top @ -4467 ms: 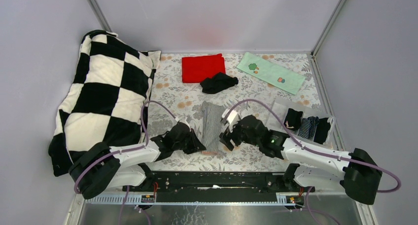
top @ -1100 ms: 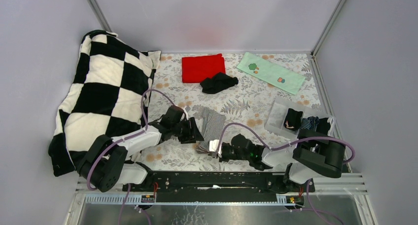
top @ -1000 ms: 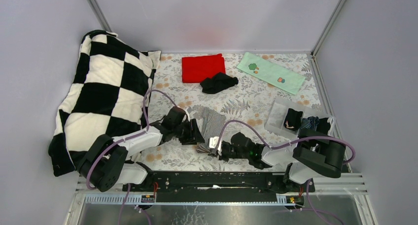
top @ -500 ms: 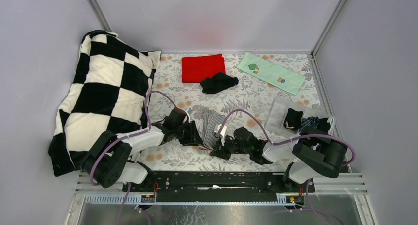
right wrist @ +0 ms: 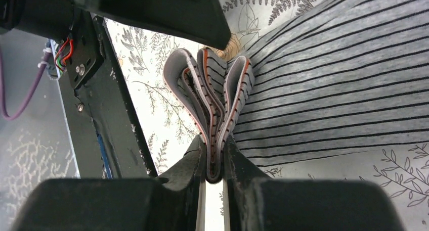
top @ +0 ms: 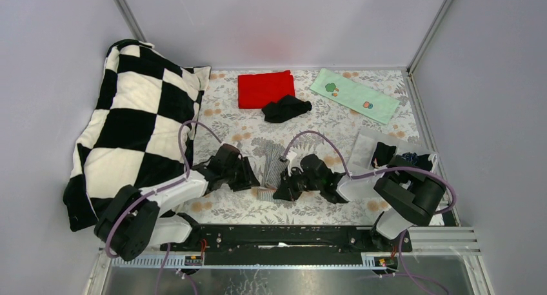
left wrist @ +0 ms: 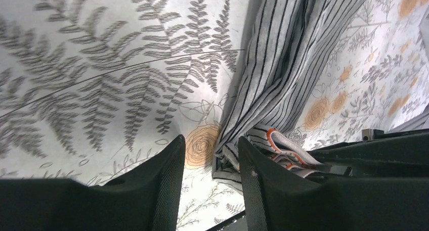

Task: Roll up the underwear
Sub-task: Roll the underwear to the center of the board.

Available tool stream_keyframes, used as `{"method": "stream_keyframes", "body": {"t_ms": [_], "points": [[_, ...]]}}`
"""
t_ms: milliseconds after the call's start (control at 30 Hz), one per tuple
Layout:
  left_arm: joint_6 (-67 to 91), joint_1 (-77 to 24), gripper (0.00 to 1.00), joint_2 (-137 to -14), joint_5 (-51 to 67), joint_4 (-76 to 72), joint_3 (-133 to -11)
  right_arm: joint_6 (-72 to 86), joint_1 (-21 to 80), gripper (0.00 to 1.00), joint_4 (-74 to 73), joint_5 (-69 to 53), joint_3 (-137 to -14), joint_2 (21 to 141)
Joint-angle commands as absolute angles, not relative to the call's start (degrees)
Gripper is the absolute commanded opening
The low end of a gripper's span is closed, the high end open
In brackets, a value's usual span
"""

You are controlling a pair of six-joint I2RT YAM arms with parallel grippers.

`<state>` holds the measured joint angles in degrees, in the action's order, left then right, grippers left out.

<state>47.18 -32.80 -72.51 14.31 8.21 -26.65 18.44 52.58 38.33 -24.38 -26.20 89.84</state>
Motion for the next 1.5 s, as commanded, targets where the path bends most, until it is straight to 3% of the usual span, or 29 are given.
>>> {"method": "stream_keyframes", "body": {"t_ms": [0,133,400,700,1300,1467], "points": [[50.22,-32.90,0.51,-67.55,6.71,12.36,-25.02,23.40,50.75,0.00,32.94,-27.36,-29.44,92.26],[50.98,-32.96,0.60,-61.10,6.68,10.46,-22.66,26.09,49.70,0.00,29.32,-26.07,-30.91,93.27],[47.95,-33.29,0.64,-53.83,15.99,0.38,-18.07,32.93,48.89,0.00,16.59,-22.71,-36.72,96.33],[47.15,-37.57,0.63,-58.69,15.61,-3.25,-16.83,40.11,47.27,0.00,11.48,-20.63,-37.82,97.37],[49.18,-39.54,0.63,-66.45,11.38,-12.12,-14.91,40.10,46.04,0.01,8.94,-23.99,-39.50,99.55],[49.81,-39.54,0.57,-68.15,10.29,-13.91,-13.81,39.57,45.97,0.01,8.63,-24.23,-39.55,99.49]]}}
